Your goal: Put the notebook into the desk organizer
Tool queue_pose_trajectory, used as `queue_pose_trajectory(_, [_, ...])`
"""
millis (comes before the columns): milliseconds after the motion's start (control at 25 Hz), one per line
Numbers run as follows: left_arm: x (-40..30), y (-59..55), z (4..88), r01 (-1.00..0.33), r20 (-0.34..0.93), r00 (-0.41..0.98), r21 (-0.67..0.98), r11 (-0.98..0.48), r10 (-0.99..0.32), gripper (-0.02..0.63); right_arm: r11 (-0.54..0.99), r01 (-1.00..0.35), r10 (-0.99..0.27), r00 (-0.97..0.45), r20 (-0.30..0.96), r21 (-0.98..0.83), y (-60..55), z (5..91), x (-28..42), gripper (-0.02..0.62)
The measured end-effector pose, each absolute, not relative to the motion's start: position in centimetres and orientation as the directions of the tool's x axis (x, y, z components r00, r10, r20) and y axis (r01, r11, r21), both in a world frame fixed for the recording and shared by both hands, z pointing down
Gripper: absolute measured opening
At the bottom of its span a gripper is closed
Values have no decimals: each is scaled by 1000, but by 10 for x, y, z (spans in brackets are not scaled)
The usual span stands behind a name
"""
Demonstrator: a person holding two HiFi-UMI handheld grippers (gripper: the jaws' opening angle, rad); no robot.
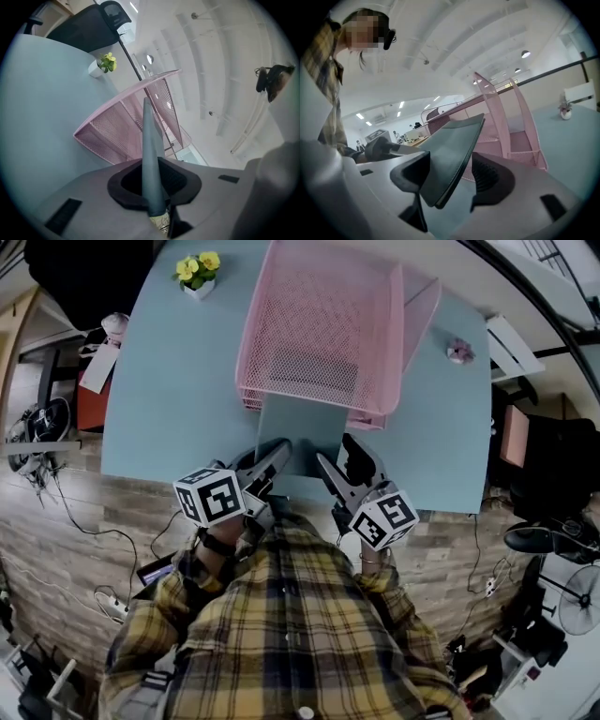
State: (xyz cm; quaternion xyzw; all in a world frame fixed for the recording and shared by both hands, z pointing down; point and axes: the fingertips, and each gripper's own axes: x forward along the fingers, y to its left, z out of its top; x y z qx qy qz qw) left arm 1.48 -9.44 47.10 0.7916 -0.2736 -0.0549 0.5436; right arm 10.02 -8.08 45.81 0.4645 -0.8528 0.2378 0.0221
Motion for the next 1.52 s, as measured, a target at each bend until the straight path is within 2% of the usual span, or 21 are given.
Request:
queue_pose_trajectory(200, [14,-96,469,-355,197,846,902,-247,-496,57,526,-799,-771,-593,233,-293,-57,456,91,288])
queue_pose_trajectory(360, [13,-95,469,-339,186,846,911,-236,-500,57,551,-809,-764,-587,268,-202,-44,462,85,299])
queue_pose_trajectory(680, [14,-97,464,-286,153,851,937,-199,-502,55,565,-815,-762,-574,298,-126,-38,471,74,331])
queue_pose_trajectory(880, [15,-96,462,-254,136,858,951,-178,-496,58,546,-836,-792,-537,291,-54,-43,468,75,330])
queue_pose_trajectory(1040, [14,-97,460,-280,149,860,938,-207,-488,95,532,-845,-810,-527,257,-56,-45,459,73,330])
queue_pose_trajectory(1240, [8,-91,452,-313,145,861,907,-283,-487,181,520,-853,-820,-516,248,-55,-45,456,71,330])
queue_pose_trajectory(1520, [-8,-83,451,-399,179,845,839,-369,-504,206,507,-860,-831,-503,236,-49,-54,453,68,330])
